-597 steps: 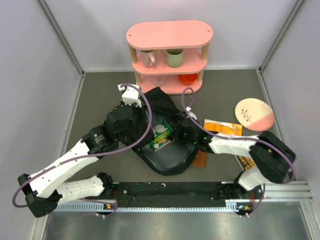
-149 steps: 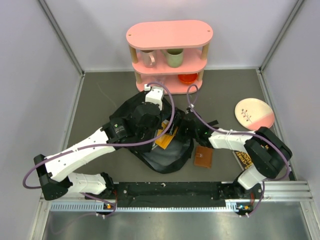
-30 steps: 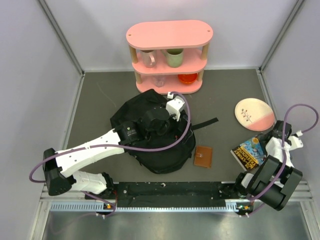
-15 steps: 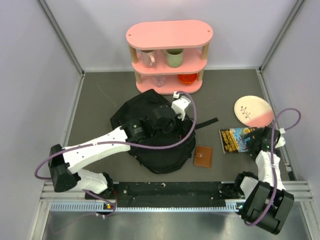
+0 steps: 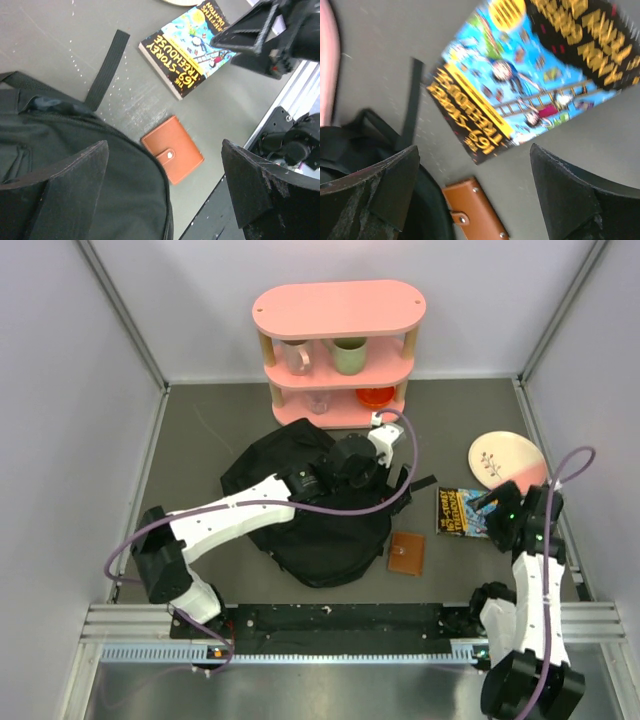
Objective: Pack the student bag
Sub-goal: Move the book to the center of the board, then pick up the book from the center of the board.
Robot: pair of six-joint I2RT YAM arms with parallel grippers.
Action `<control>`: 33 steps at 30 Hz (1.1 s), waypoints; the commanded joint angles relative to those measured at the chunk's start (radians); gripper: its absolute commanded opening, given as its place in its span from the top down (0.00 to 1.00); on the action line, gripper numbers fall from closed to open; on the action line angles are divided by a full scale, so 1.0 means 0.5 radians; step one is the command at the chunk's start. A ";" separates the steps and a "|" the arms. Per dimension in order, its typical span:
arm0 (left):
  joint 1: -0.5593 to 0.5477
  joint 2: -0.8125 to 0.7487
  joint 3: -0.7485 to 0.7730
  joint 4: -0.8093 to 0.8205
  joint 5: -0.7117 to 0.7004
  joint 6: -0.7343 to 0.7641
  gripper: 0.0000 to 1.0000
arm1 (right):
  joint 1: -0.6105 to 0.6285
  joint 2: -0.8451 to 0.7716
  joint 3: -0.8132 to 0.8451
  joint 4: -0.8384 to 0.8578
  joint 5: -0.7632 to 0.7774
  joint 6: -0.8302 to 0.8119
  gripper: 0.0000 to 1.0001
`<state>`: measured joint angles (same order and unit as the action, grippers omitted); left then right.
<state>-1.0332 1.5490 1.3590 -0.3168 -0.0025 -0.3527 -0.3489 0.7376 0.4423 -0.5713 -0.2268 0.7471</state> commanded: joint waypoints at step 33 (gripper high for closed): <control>0.029 1.108 0.687 0.382 0.668 -0.375 0.01 | -0.398 0.783 0.426 0.541 0.447 -0.335 0.05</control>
<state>-1.0199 2.0991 1.6466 -0.1711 0.3065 -0.5510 -0.5415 1.1553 0.6102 -0.4133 -0.0196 0.5941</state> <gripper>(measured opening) 0.987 0.952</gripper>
